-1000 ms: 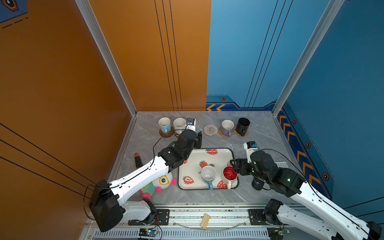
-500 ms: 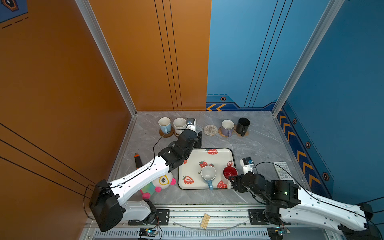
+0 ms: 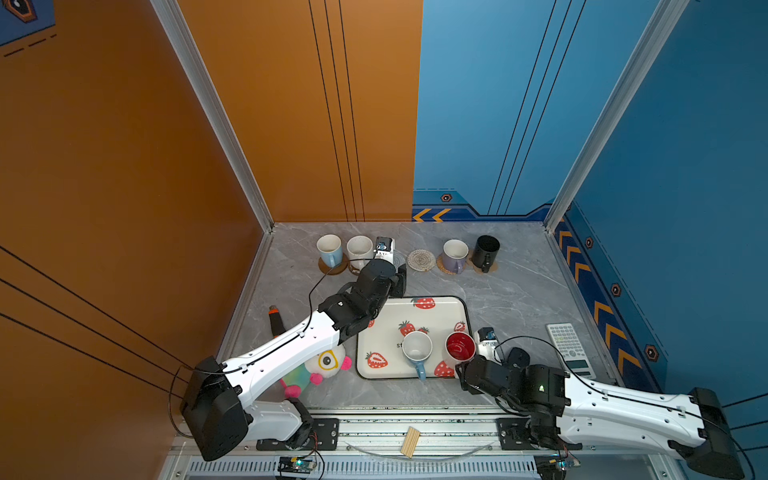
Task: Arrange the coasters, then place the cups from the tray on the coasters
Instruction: 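Lift the left gripper away while the right gripper moves over the red-lined mug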
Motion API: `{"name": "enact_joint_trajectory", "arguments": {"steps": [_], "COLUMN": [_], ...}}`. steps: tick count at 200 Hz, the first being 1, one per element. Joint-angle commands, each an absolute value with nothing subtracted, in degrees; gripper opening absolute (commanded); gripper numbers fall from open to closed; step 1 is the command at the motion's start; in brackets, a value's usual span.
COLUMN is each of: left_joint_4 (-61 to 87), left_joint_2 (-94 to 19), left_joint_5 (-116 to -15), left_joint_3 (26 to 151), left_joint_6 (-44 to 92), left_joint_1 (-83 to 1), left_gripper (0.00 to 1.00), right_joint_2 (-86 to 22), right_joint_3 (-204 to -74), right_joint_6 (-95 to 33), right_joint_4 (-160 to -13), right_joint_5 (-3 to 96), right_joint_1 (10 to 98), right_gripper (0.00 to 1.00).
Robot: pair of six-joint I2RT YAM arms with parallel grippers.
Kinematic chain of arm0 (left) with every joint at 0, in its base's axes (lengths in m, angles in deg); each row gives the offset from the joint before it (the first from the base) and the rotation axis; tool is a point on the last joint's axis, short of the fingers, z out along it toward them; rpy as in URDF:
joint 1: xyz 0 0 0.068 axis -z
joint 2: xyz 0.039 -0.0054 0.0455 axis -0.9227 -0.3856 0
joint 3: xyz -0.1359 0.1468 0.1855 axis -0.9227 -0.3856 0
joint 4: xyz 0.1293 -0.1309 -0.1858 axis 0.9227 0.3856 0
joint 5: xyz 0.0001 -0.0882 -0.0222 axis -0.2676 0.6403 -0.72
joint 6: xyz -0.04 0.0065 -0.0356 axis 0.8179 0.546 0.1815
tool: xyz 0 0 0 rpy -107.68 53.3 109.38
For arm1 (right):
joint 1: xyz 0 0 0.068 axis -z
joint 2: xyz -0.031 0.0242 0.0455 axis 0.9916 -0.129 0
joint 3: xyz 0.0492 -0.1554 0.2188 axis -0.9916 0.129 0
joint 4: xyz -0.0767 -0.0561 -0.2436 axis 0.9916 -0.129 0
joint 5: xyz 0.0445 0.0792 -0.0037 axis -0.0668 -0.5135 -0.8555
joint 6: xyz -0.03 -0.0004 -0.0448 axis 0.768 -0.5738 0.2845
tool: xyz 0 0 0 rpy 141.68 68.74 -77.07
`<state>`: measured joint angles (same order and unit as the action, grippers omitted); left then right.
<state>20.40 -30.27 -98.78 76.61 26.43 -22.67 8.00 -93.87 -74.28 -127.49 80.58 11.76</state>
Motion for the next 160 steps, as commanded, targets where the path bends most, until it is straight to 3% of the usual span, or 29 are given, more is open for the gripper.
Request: {"name": "enact_joint_trajectory", "arguments": {"steps": [1, 160], "left_joint_4": [20.0, 20.4], "left_joint_2": [-30.6, -32.1], "left_joint_5": [-97.9, -96.9], "left_joint_3": [77.3, 78.2], "left_joint_6": [26.4, 26.6], "left_joint_1": [-22.2, -22.2], "left_gripper": [0.59, 0.60], "right_joint_2": [7.4, -7.0], "right_joint_3": [-93.1, -93.4], "right_joint_6": [-75.7, -72.6], "right_joint_4": [-125.2, -117.4], "right_joint_5": [81.8, 75.0], "right_joint_1": [11.9, 16.0], "right_gripper": [0.74, 0.73]}}
